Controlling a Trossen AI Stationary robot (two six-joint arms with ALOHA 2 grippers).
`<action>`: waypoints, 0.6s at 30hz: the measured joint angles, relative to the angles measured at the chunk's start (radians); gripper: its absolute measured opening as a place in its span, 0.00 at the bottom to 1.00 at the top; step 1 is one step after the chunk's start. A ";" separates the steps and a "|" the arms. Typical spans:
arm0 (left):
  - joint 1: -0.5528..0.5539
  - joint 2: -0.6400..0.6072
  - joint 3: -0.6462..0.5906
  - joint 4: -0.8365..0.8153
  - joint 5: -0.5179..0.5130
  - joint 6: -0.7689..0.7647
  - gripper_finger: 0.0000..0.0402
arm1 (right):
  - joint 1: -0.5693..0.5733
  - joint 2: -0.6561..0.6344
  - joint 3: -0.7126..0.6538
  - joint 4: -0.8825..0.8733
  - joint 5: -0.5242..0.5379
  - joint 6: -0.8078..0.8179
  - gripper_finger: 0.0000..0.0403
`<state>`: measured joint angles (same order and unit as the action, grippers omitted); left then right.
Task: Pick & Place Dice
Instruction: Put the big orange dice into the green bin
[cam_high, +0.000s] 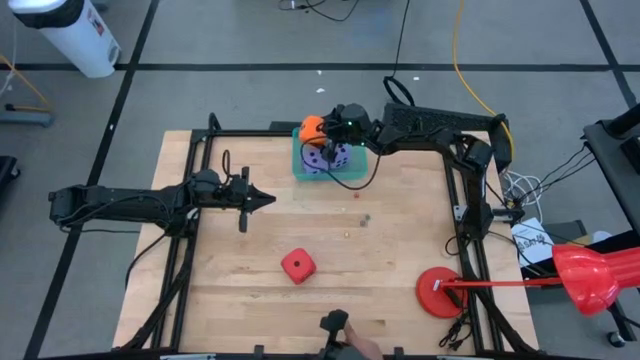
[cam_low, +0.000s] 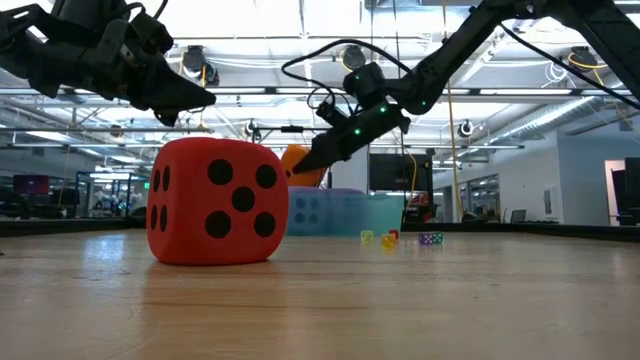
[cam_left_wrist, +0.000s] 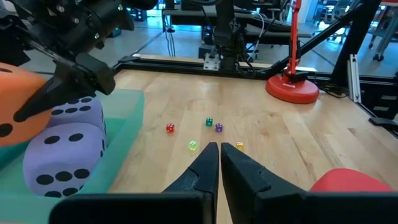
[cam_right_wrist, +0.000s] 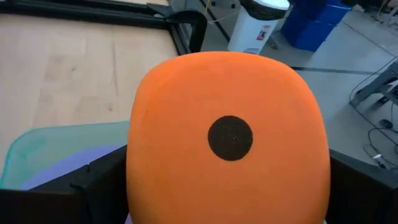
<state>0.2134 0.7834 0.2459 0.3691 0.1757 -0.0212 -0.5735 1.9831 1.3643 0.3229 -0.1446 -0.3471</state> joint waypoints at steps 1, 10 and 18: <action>0.000 0.000 0.000 0.000 0.000 0.000 0.06 | 0.000 0.000 0.000 -0.004 0.008 -0.012 0.99; 0.000 0.000 0.000 0.000 0.000 -0.001 0.06 | 0.000 0.000 -0.001 -0.037 0.059 -0.049 0.99; 0.021 0.017 0.020 0.051 -0.279 -0.114 0.06 | 0.012 0.000 -0.001 -0.066 0.019 -0.117 0.99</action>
<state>0.2340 0.8003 0.2658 0.4204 -0.1034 -0.1350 -0.5613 1.9827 1.3632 0.2569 -0.1258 -0.4643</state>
